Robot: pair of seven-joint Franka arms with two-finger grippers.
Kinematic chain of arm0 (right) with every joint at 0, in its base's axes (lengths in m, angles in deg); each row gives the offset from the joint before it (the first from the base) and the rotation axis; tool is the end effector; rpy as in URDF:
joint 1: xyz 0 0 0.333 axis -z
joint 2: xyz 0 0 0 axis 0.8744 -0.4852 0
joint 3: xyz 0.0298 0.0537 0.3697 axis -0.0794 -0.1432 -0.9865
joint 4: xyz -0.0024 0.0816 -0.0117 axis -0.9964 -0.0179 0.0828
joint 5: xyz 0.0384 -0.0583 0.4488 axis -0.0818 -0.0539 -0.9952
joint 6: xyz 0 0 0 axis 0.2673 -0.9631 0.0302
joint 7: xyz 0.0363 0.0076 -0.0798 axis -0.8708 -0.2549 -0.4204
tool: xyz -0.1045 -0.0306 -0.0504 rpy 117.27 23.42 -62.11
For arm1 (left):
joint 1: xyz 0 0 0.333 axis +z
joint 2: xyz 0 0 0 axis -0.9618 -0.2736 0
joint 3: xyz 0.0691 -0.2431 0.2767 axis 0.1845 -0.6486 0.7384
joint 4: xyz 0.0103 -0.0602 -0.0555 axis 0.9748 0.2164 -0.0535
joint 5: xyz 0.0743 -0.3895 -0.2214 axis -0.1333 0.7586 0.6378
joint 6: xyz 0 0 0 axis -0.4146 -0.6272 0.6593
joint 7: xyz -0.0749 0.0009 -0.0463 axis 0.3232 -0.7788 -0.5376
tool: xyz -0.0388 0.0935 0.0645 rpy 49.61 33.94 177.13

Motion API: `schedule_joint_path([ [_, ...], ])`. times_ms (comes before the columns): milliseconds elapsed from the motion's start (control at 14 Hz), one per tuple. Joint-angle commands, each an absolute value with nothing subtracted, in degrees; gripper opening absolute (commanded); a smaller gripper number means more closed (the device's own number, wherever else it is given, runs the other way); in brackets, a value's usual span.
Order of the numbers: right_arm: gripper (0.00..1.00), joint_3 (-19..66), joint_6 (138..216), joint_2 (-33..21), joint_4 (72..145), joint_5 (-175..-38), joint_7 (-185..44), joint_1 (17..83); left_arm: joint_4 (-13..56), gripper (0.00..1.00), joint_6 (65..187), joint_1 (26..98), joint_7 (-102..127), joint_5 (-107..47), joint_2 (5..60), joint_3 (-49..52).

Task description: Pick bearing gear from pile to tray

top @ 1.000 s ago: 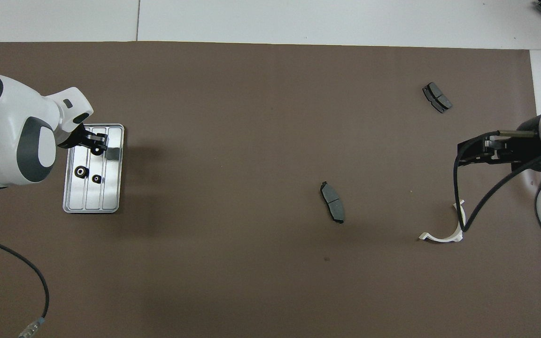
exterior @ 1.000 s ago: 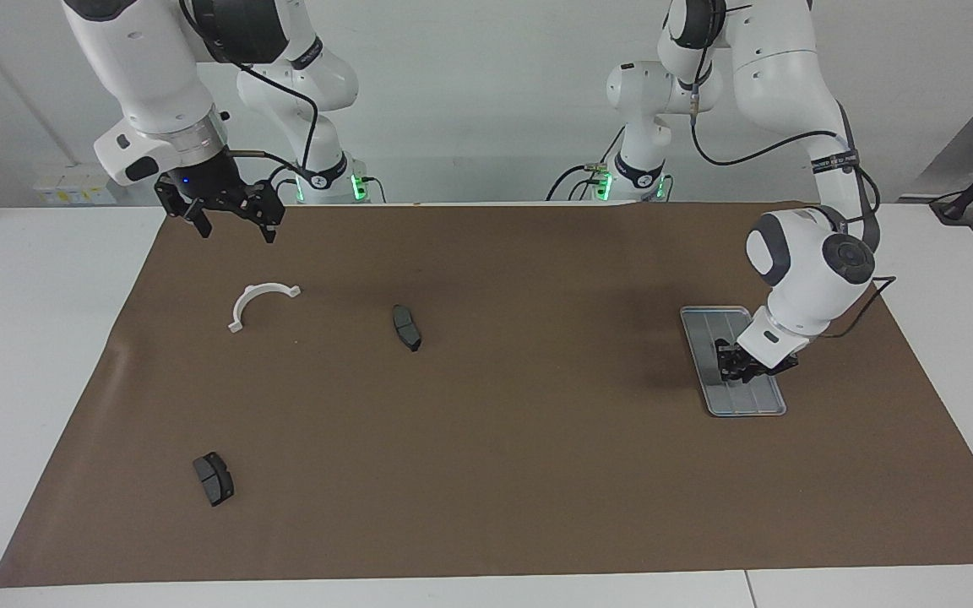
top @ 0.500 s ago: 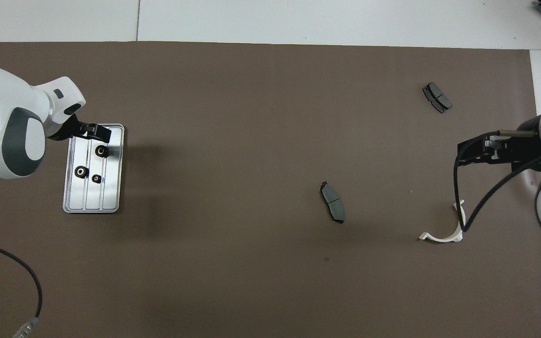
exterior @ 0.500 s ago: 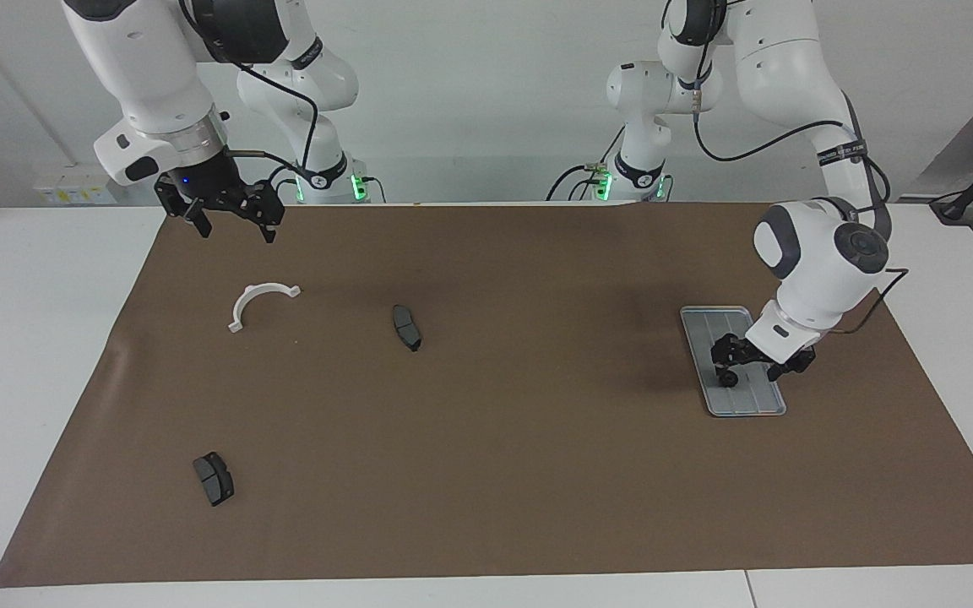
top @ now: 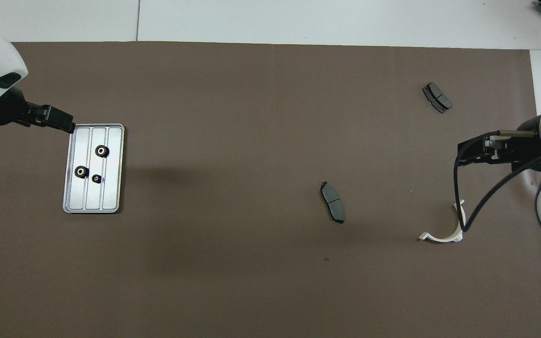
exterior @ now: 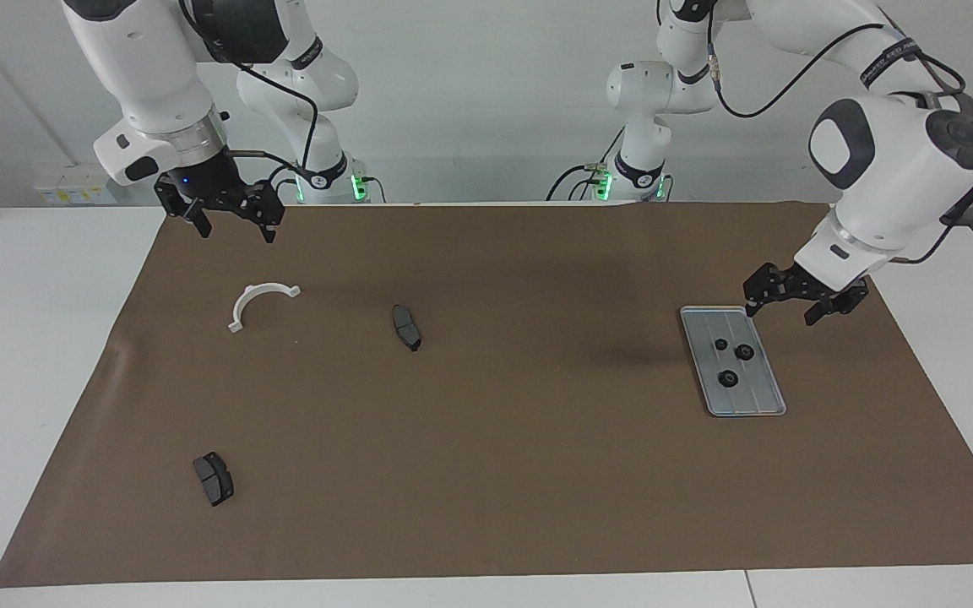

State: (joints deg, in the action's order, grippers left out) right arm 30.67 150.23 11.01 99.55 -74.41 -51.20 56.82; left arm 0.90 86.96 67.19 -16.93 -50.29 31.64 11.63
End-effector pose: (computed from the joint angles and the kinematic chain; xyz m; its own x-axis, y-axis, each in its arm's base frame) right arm 0.6040 0.0380 0.6468 0.9918 -0.1224 -0.0363 -0.1213 -0.9922 0.0302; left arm 0.6935 -0.0137 0.5785 0.9732 -0.2291 0.0198 -0.2299 -0.9718 0.0530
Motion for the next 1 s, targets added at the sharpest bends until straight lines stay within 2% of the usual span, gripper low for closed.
schedule_joint_path([
  [0,1.0,30.7,150.4,11.5,100.2,-75.8,-53.0,57.4,1.3,1.0,82.0,67.7,-17.5,-53.4,36.7,11.3],
  [143,1.0,30.7,150.4,11.5,100.2,-75.8,-53.0,57.4,1.3,1.0,80.4,67.7,-17.5,-54.9,39.0,11.1],
  [929,1.0,30.7,150.4,11.5,100.2,-75.8,-53.0,57.4,1.9,1.0,80.6,67.6,-17.4,-54.8,39.5,11.1],
])
